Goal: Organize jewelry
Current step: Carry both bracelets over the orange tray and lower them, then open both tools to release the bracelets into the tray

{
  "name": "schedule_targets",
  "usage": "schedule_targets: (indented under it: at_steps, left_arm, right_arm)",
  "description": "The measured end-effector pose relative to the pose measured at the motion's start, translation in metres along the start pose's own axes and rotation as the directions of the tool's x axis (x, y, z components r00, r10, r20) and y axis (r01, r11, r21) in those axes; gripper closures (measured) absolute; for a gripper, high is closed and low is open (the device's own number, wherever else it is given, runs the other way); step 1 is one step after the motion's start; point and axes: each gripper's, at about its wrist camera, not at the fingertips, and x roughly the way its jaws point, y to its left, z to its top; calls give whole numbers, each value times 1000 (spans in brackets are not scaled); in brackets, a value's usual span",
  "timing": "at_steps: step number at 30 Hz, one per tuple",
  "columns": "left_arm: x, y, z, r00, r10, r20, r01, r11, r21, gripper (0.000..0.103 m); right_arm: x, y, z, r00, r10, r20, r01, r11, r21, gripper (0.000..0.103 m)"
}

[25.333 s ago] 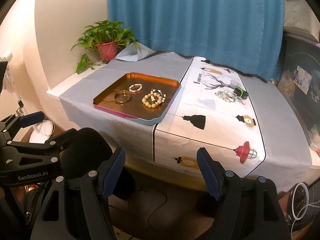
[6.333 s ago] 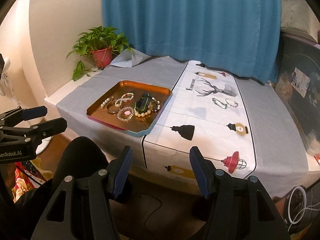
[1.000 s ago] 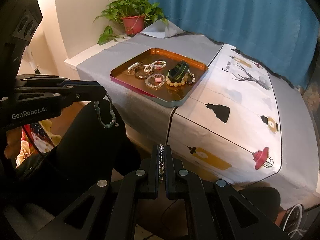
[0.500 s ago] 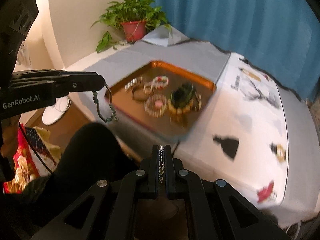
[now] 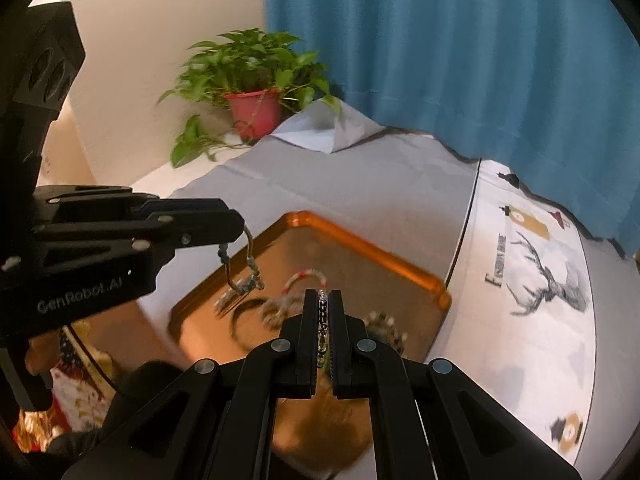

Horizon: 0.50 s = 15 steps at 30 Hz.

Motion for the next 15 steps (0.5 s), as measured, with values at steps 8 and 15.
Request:
schedule_targets:
  at_steps: [8,15]
  left_arm:
    - [62,11,11,998,9,-69,-10,1000,-10,93]
    - [110,27,-2,979,90,-183,-97,995,-29,47]
  right_arm:
    - [53,-28,8,999,-20,-47,22,999,45,98]
    - [97,-37,-4,983,-92,-161,96,995,12,81]
